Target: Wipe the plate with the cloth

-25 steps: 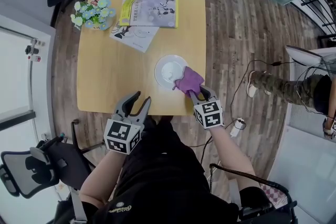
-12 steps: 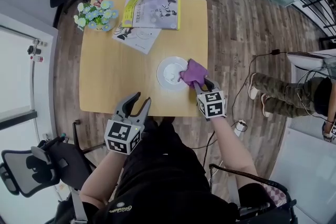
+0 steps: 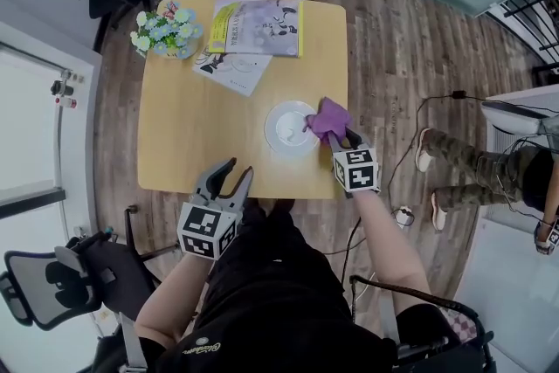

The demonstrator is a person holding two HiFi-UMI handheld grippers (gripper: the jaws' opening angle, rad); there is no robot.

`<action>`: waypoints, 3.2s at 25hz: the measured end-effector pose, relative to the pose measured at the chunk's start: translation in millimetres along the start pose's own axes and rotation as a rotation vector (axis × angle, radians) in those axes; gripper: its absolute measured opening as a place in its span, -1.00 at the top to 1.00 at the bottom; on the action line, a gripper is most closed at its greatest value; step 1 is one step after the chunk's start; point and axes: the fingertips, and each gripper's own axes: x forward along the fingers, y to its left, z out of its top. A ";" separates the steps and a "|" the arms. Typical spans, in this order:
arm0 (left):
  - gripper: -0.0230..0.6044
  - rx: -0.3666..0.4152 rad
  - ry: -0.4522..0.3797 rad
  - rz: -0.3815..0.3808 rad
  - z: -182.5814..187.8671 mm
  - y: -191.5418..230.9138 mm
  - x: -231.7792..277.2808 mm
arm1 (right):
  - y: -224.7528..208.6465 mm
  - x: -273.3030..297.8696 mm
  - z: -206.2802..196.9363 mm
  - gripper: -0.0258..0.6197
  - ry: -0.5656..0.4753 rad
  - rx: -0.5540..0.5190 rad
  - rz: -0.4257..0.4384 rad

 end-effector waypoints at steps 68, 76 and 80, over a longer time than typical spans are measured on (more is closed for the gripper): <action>0.49 0.245 -0.464 0.007 219.4 -59.7 -67.9 | 75.1 -280.5 217.6 0.57 -0.784 -0.005 0.067; 0.49 0.242 -0.458 0.010 216.5 -57.1 -62.6 | 73.3 -273.7 215.9 0.57 -0.778 0.000 0.074; 0.49 0.238 -0.459 0.012 216.3 -54.1 -60.3 | 73.1 -269.3 216.0 0.57 -0.773 0.001 0.077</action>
